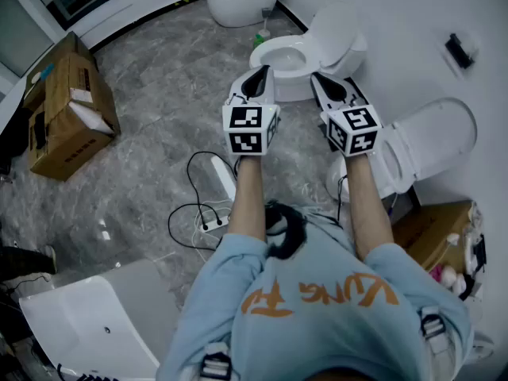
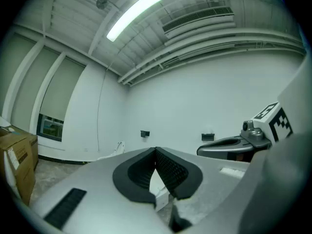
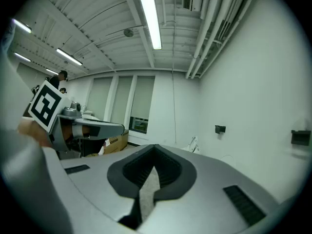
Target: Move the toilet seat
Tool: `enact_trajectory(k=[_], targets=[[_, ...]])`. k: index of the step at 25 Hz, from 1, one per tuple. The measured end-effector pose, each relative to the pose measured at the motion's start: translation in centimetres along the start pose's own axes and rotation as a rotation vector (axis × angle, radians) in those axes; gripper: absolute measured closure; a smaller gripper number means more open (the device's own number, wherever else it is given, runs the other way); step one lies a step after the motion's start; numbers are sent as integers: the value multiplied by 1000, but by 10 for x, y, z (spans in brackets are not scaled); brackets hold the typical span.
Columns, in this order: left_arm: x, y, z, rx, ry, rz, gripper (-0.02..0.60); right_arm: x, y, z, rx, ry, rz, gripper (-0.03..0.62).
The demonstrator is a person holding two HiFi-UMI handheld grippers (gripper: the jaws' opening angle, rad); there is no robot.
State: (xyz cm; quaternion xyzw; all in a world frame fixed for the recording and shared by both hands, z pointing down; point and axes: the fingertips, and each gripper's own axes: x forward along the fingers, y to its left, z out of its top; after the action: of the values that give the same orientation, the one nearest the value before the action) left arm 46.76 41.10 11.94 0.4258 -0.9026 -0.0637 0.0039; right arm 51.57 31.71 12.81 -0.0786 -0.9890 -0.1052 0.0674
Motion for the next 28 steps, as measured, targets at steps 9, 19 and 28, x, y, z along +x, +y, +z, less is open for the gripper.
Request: enact_trajectory(k=[9,19,28], targets=[[-5,15,18,-58,-87,-46,581,-1,-15,1,62,-11,-51,595],[41,46,3,-28,7,36,581,23,-86,3,148,-57,-124,595],[129,89,-17,-56,-41,2,581,130,-136,-45,247,12,-100,595]])
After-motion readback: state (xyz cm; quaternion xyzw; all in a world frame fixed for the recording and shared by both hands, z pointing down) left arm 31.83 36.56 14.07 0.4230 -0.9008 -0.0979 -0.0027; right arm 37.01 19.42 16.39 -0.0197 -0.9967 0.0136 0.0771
